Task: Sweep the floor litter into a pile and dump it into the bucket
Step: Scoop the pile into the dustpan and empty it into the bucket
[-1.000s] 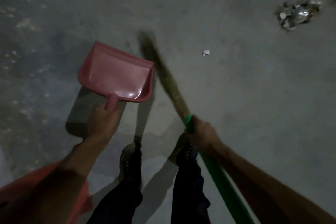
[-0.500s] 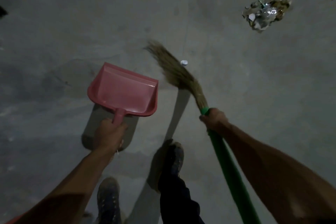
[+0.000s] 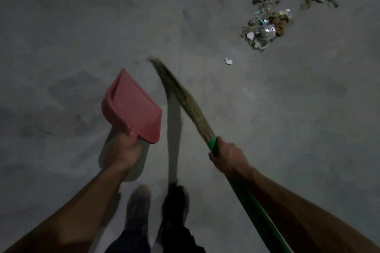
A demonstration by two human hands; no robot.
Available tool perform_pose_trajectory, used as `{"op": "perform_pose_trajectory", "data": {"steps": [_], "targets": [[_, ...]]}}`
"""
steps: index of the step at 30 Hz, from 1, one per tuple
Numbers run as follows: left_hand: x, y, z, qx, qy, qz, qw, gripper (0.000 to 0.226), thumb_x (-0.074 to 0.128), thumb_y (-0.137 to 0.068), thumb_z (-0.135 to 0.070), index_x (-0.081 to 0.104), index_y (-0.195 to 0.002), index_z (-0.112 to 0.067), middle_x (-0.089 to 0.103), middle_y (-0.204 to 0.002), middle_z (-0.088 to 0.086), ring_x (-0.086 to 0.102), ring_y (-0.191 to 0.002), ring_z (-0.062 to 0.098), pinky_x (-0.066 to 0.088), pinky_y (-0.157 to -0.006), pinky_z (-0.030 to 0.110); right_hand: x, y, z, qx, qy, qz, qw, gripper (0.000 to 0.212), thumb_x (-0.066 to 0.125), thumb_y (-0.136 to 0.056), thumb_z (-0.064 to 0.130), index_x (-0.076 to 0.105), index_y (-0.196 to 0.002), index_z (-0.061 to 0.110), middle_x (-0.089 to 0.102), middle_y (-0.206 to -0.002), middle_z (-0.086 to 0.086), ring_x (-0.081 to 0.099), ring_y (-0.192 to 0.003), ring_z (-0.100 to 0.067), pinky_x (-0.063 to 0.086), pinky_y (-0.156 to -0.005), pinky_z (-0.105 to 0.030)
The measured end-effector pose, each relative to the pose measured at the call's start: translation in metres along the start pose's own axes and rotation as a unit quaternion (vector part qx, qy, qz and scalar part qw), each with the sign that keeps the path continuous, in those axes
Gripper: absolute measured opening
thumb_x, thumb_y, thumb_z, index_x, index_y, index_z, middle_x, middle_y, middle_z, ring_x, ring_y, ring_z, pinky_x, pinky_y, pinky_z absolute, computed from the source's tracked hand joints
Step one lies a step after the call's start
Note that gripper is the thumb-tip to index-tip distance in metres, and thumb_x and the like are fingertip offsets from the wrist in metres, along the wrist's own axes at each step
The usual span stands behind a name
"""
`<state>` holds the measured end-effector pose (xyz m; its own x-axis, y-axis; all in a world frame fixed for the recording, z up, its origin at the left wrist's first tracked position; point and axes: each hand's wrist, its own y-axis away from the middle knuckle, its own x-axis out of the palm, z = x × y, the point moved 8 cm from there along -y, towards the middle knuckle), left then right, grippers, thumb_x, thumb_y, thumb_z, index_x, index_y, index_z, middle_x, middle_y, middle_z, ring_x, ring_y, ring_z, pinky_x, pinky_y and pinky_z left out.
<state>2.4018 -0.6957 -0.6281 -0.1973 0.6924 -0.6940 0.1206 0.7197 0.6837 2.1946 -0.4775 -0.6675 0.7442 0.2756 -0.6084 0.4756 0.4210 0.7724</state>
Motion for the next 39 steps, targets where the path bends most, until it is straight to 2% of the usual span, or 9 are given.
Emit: {"op": "perform_pose_trajectory", "data": {"steps": [5,8,15,19,22,25,29,34,39], "targets": [[-0.005,-0.032,-0.066,0.018,-0.049,-0.009,0.999,0.031,0.058,-0.088,-0.029,0.049,-0.112,-0.01,0.06,-0.113,0.019,0.06,-0.104,0.04,0.048,-0.091,0.048,-0.022,-0.034,-0.048,0.073,0.028,0.031,0.996,0.034,0.052,-0.097,0.034,0.045,-0.125,0.016,0.06,-0.114,-0.009,0.059,-0.084,-0.022,0.048,-0.067,-0.03],[-0.002,-0.065,-0.108,0.044,-0.067,-0.013,0.997,0.031,0.057,-0.091,-0.028,0.047,-0.114,-0.011,0.059,-0.114,0.018,0.06,-0.104,0.04,0.048,-0.088,0.046,-0.073,-0.087,-0.073,0.11,0.05,0.007,0.993,0.035,0.052,-0.097,0.032,0.047,-0.126,0.014,0.058,-0.112,-0.011,0.059,-0.088,-0.024,0.048,-0.07,-0.031],[0.001,-0.135,-0.205,0.106,-0.061,-0.009,0.992,0.026,0.051,-0.093,-0.031,0.052,-0.112,-0.013,0.062,-0.11,0.017,0.061,-0.098,0.037,0.048,-0.082,0.042,-0.208,-0.199,-0.096,0.155,0.067,-0.035,0.985,0.033,0.056,-0.094,0.025,0.052,-0.124,0.011,0.054,-0.097,-0.006,0.054,-0.075,-0.019,0.04,-0.056,-0.026],[-0.004,-0.154,-0.253,0.12,-0.05,0.004,0.992,0.033,0.048,-0.095,-0.038,0.054,-0.118,-0.016,0.062,-0.111,0.014,0.061,-0.1,0.036,0.046,-0.079,0.038,-0.268,-0.221,-0.083,0.138,0.022,-0.078,0.987,0.026,0.054,-0.095,0.027,0.049,-0.118,0.014,0.056,-0.098,-0.009,0.055,-0.073,-0.019,0.045,-0.061,-0.031],[-0.008,-0.161,-0.288,0.12,-0.066,0.022,0.99,0.026,0.049,-0.094,-0.034,0.056,-0.108,-0.014,0.063,-0.102,0.013,0.06,-0.09,0.034,0.044,-0.073,0.035,-0.276,-0.205,-0.065,0.097,0.03,-0.088,0.991,0.033,0.052,-0.097,0.031,0.043,-0.124,0.015,0.058,-0.099,-0.013,0.054,-0.073,-0.026,0.043,-0.062,-0.032],[-0.011,-0.161,-0.322,0.112,-0.081,0.035,0.99,0.016,0.052,-0.091,-0.025,0.054,-0.102,-0.013,0.057,-0.089,0.009,0.053,-0.079,0.029,0.042,-0.07,0.035,-0.249,-0.178,-0.067,0.081,0.054,-0.028,0.995,0.046,0.05,-0.097,0.037,0.036,-0.135,0.016,0.06,-0.11,-0.016,0.061,-0.085,-0.033,0.046,-0.067,-0.034],[-0.004,-0.163,-0.362,0.113,-0.098,0.053,0.987,0.017,0.054,-0.09,-0.025,0.054,-0.102,-0.013,0.056,-0.088,0.008,0.052,-0.077,0.029,0.041,-0.07,0.033,-0.239,-0.172,-0.102,0.105,0.057,0.043,0.992,0.041,0.051,-0.096,0.039,0.04,-0.13,0.017,0.059,-0.109,-0.011,0.059,-0.084,-0.028,0.046,-0.066,-0.032],[0.022,-0.17,-0.405,0.108,-0.095,0.076,0.987,0.024,0.056,-0.085,-0.032,0.056,-0.101,-0.014,0.063,-0.101,0.014,0.061,-0.091,0.036,0.049,-0.08,0.038,-0.294,-0.23,-0.167,0.169,0.028,0.011,0.985,0.035,0.055,-0.094,0.036,0.048,-0.122,0.015,0.06,-0.108,-0.013,0.062,-0.091,-0.029,0.053,-0.076,-0.036],[0.046,-0.172,-0.45,0.097,-0.081,0.051,0.991,0.027,0.054,-0.088,-0.037,0.057,-0.101,-0.014,0.064,-0.103,0.016,0.062,-0.093,0.037,0.05,-0.082,0.04,-0.366,-0.3,-0.21,0.146,0.029,-0.017,0.989,0.034,0.056,-0.093,0.033,0.051,-0.121,0.014,0.058,-0.106,-0.01,0.059,-0.088,-0.026,0.052,-0.075,-0.034]]}}
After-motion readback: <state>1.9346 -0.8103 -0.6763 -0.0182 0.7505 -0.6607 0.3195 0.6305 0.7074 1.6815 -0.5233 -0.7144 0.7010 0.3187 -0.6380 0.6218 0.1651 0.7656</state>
